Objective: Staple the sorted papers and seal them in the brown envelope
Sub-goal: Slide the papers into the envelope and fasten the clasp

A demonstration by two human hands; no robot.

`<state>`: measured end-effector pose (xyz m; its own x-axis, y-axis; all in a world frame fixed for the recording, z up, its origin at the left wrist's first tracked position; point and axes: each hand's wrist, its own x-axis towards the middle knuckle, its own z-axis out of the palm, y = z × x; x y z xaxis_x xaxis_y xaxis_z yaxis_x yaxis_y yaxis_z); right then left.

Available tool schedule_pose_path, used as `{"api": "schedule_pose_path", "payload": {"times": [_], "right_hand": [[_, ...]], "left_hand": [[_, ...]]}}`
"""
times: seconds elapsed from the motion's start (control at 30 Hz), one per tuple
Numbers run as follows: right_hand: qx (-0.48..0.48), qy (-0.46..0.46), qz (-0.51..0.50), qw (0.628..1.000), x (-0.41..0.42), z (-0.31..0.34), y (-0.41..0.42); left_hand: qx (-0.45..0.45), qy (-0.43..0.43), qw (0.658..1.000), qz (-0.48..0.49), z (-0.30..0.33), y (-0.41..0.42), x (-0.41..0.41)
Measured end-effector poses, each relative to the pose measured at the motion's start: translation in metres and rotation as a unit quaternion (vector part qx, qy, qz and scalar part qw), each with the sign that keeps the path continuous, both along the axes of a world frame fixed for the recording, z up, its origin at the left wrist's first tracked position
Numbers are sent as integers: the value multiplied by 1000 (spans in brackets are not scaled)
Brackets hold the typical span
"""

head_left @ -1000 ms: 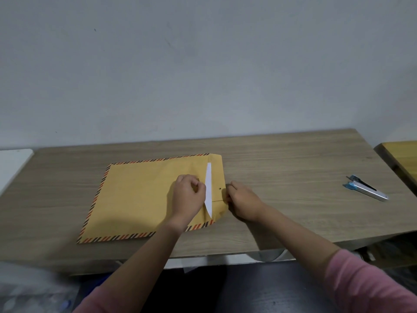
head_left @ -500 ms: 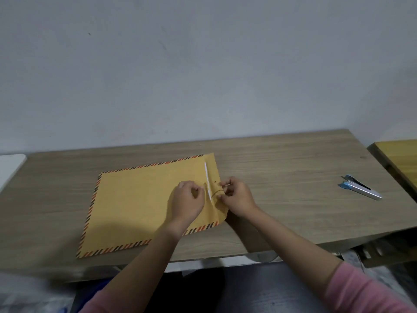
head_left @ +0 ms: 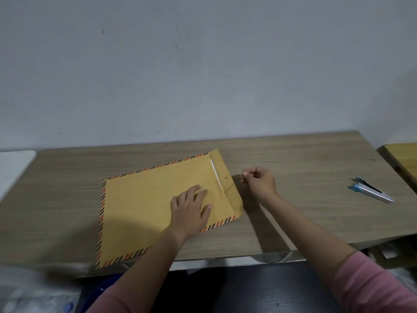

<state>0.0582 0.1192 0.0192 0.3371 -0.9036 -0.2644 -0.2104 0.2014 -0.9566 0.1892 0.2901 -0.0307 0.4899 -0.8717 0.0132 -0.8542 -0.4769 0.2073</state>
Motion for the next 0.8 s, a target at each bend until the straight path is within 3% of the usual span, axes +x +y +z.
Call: {"api": "schedule_pose_path", "payload": {"times": [0.1,0.17,0.23,0.3,0.37,0.43,0.6,0.8], "right_hand": [[190,-186,-38,963,-3,14,-7],[249,-240,-57,936,-5,17,-10],[223,-180,-52,957,-4,13,-11],[121,4,5,993,-4,3,-8],[26,180,78,980,-4,-2,1],[-32,255,133,957,0,-5,14],[-142,272,151,940,22,-13,33],[-174,226,126,950,34,-10,32]], "left_hand": [[-4,-12,1000,-1,-2,1,2],[-5,-10,1000,-1,-2,0,3],[-7,-6,1000,1,-2,0,3],[-9,-7,1000,1,-2,0,3],[-10,-13,1000,2,-3,1,3],[-14,-15,1000,2,-4,0,3],[-17,-15,1000,-4,-4,2,3],[-5,-1,1000,2,-2,4,7]]}}
